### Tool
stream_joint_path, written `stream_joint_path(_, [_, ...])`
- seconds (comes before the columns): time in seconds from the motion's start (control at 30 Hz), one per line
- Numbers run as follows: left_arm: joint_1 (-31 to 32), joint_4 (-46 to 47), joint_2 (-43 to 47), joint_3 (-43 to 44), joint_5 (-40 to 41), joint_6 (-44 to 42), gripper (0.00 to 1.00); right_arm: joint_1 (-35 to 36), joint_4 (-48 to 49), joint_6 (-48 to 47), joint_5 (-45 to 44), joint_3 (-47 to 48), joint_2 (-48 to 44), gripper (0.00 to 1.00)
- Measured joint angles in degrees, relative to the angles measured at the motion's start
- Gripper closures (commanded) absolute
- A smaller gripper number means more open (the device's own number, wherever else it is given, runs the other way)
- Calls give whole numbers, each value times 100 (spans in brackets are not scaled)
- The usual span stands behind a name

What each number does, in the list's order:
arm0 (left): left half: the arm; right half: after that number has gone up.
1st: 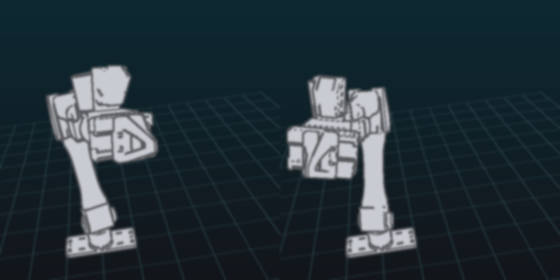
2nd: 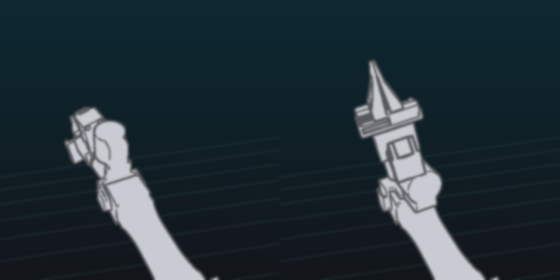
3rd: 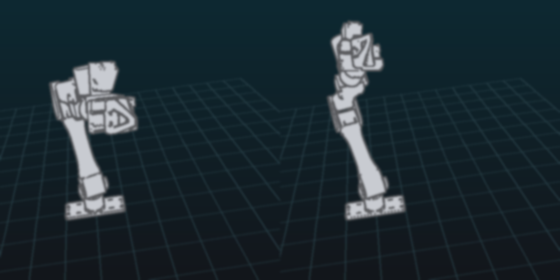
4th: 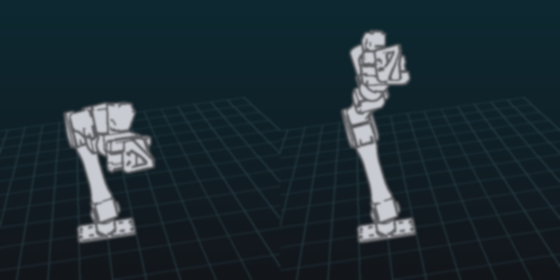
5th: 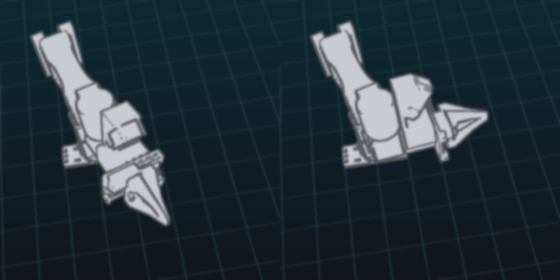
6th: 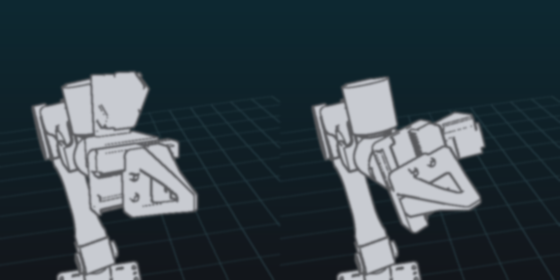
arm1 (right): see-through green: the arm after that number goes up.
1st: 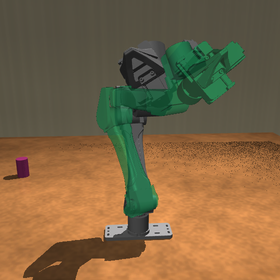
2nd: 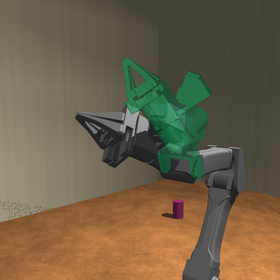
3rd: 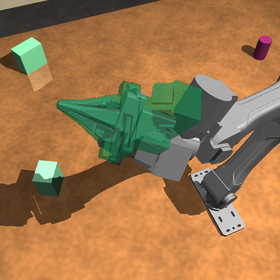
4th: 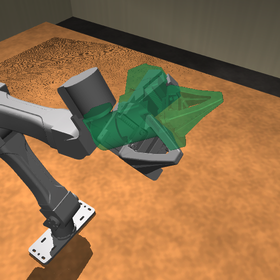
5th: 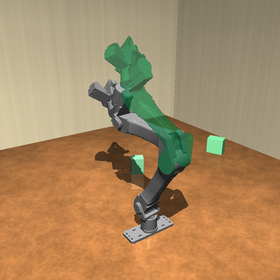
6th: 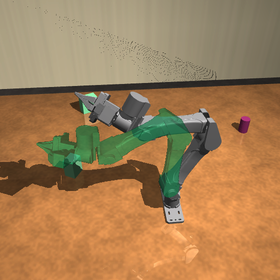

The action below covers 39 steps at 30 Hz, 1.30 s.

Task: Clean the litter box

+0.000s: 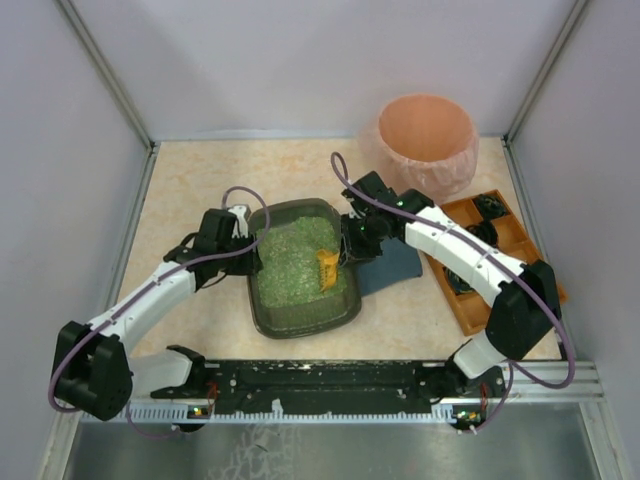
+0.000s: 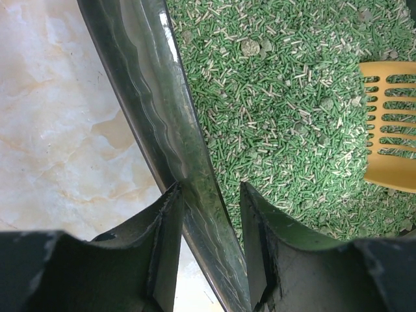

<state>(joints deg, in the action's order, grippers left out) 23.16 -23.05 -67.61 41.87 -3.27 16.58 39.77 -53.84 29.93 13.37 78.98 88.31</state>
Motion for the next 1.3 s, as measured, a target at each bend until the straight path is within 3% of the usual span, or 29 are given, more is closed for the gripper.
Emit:
stream_joint_path(0.4, [-13,-44,-116,72,-76,-57,55,-146,2092,1071,1060,-1777,-485,100])
stream_joint_path(0.77, [-11,-103,-192,140,-109,-144,56,546,4374,2330,1285,-2629,103,100])
stream_joint_path(1.13, [0,-138,-118,138,-76,-142,54,553,5342,2811,1211,-3296,-94,100])
stream_joint_path(1.3, [79,-70,466,33,-44,-94,51,592,5845,2922,944,-3676,-369,100])
